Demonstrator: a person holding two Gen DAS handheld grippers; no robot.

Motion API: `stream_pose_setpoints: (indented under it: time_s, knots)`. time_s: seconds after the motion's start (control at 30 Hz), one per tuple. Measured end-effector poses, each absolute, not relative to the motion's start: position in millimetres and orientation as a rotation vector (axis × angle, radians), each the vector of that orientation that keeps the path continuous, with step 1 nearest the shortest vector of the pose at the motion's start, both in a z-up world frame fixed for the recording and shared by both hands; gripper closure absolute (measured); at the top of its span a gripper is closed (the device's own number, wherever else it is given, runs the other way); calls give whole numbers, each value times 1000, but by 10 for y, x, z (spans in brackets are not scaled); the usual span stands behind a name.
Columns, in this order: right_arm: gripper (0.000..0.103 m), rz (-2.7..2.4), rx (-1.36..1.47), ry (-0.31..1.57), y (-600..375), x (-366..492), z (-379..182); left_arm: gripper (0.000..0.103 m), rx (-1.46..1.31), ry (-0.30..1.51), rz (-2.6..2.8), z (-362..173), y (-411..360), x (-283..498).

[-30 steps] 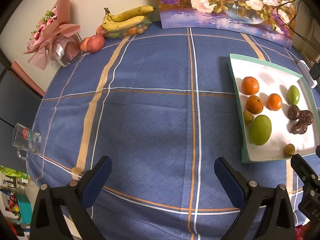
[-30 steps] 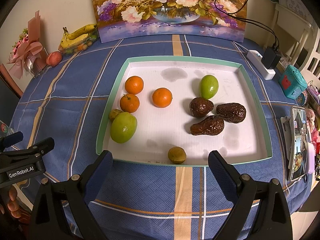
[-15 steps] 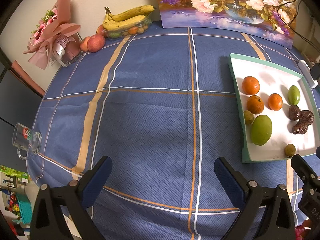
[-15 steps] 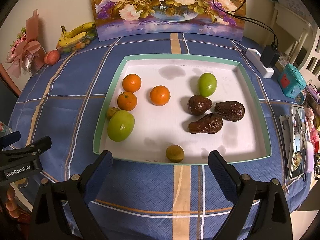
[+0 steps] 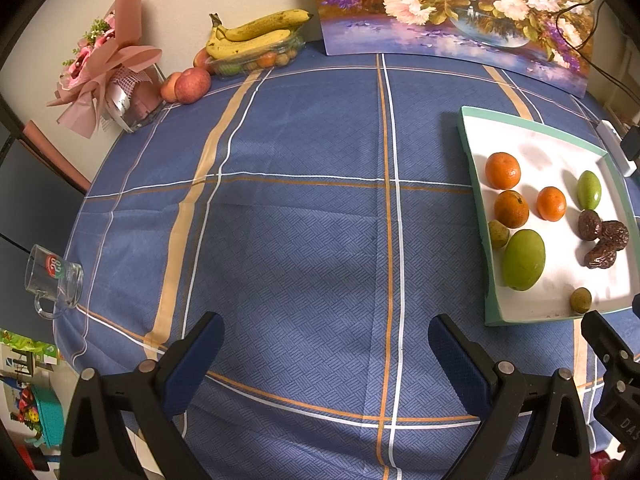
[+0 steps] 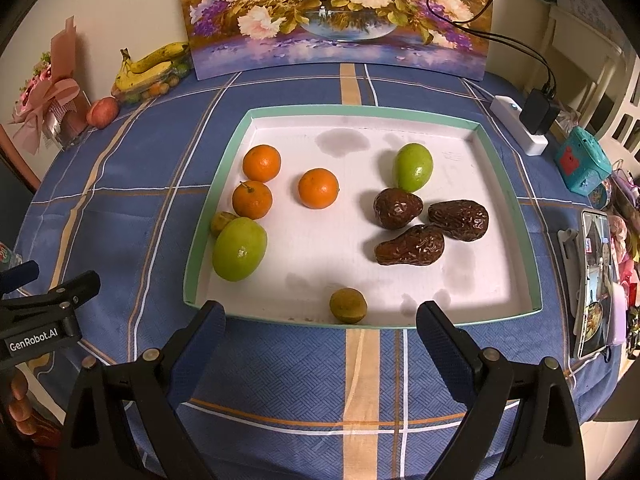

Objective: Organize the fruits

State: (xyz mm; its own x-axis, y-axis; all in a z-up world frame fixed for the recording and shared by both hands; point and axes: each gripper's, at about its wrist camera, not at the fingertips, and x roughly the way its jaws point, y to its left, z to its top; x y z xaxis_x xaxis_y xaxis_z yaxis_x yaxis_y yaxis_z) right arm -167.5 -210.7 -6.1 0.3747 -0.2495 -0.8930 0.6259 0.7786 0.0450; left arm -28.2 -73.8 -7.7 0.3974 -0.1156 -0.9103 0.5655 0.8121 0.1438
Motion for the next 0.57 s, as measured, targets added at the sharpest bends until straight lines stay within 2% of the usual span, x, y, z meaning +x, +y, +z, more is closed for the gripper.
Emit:
stream_pose_setpoints:
  time_s: [0.57]
  knots:
    - [6, -581, 414, 1047, -2107, -1672, -68, 0, 464, 1072, -439, -43, -655, -280]
